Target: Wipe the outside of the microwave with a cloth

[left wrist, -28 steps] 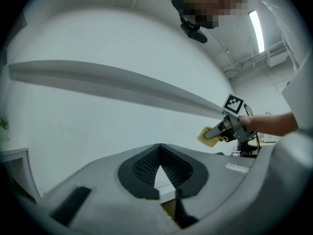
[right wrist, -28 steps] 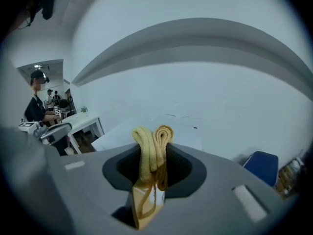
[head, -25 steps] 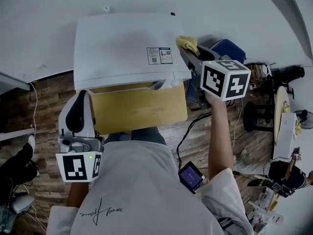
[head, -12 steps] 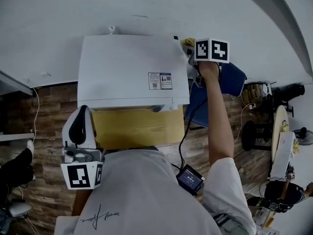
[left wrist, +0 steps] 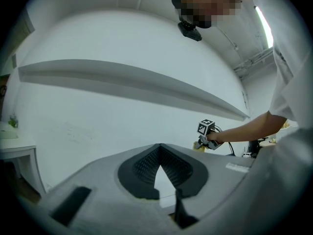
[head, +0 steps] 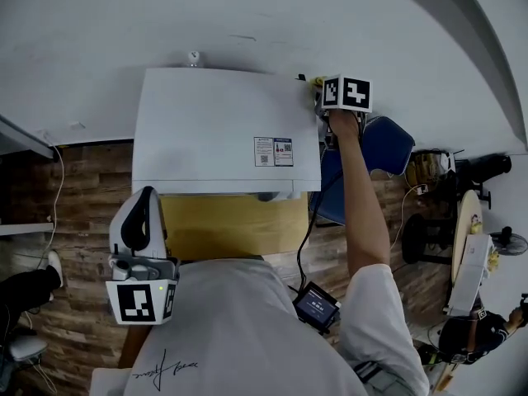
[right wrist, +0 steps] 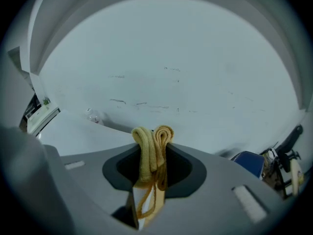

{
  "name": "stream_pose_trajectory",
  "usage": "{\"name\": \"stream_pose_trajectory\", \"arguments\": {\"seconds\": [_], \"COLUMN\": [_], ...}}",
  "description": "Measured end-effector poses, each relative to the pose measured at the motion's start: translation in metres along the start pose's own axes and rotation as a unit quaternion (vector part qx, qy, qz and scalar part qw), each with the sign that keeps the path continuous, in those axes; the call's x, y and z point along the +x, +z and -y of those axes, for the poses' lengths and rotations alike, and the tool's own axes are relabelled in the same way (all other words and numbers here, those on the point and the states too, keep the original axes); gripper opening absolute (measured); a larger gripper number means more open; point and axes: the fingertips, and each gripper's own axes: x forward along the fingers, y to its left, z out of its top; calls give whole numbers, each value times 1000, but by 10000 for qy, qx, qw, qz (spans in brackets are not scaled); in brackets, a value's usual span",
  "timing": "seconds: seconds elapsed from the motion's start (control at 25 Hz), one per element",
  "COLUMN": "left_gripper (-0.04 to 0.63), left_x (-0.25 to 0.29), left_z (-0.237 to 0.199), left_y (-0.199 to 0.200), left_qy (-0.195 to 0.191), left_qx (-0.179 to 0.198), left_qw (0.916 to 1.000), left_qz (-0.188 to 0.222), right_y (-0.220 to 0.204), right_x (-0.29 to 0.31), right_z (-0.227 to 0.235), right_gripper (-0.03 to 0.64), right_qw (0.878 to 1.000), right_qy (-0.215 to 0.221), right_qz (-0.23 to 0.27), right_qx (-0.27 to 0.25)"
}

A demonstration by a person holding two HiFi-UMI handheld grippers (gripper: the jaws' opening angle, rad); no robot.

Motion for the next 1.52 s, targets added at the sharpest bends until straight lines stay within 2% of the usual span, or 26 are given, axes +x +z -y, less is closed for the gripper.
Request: {"name": "stream_pose_trajectory", "arguments": {"seconds": [0.24,0.48,1.0,1.52], "left_gripper": [-11,-11,-11,-11], "left_x": [0,-5,-20,-35], "left_z": [7,11,-4,-16], "left_y": [-1,-8,-5,-12], "left_qy": [-175,-377,-210,-98], "left_qx": [-82,-3,-93,-65], "left_qw": [9998,9991,9996,9994], "left_qz": [-34,-192,-146,-330], "right_y": [-3,-2,5,12], "right_x": [3,3,2,7], "right_z": [-5,-12,-53,-93], "right_gripper": [115,115,114,115], "right_qw": [10000,9999,9991,9976], "right_qy": [-26,-29,204,472], "right_qz": [7,-28,-114,-135], "right_qx": [-11,-116,-346,-490]}}
